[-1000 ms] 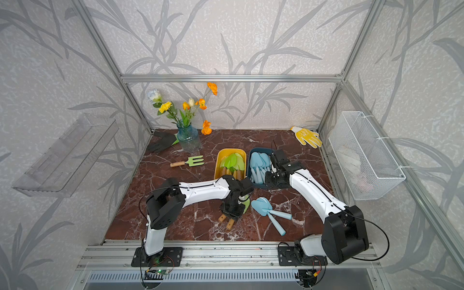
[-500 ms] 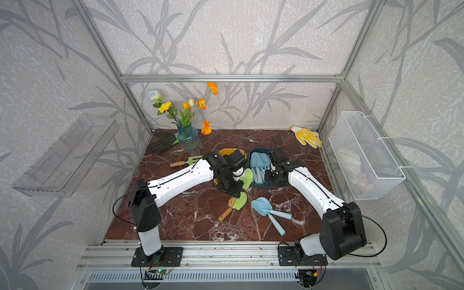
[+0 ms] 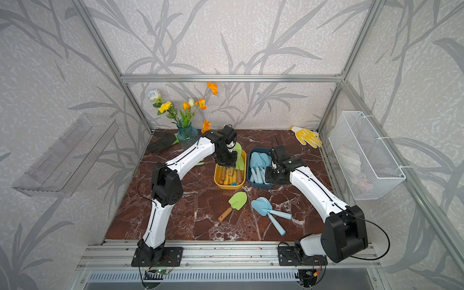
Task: Sort the small shovels by color and place them into the storage box
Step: Place the shovel in the storage box.
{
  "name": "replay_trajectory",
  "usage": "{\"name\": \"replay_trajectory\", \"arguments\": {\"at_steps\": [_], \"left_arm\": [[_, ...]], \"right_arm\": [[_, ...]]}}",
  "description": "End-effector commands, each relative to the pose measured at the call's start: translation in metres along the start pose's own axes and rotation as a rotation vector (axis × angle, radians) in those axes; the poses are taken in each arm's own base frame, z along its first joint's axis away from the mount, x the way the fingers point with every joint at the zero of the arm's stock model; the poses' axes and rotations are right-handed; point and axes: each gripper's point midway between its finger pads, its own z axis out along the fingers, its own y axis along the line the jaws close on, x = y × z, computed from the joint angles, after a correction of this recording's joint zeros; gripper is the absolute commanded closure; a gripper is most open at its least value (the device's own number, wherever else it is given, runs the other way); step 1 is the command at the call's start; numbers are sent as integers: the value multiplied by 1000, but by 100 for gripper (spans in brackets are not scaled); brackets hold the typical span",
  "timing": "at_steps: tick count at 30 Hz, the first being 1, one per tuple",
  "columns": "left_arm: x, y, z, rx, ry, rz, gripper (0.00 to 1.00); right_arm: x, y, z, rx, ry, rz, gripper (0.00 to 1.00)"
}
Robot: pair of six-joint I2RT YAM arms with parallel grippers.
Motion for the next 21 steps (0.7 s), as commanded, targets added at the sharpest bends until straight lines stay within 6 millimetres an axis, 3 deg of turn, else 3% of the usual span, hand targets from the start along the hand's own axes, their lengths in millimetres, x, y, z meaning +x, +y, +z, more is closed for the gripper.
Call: {"name": "replay_trajectory", "arguments": {"at_steps": [1,5,10,12,17,21], "left_arm": [[3,6,-6,-14,11,-35,100],[14,14,3,-27,34,-53,95],[27,13,3,-7,52,-68,60],[28,14,0,-6,42,-73,54],[24,9,-18,5,1,-75,51],[19,-5,-53,64,-80,-82,51]], "right_arm": [[12,-12,-6,36,11,18,56],[19,-16,-5,43,17,23,56],[24,-20,-4,49,18,29,56],[24,-20,-3,49,16,30,56],[29,-20,1,50,40,32,56],[45,-22,5,41,89,54,55]]}}
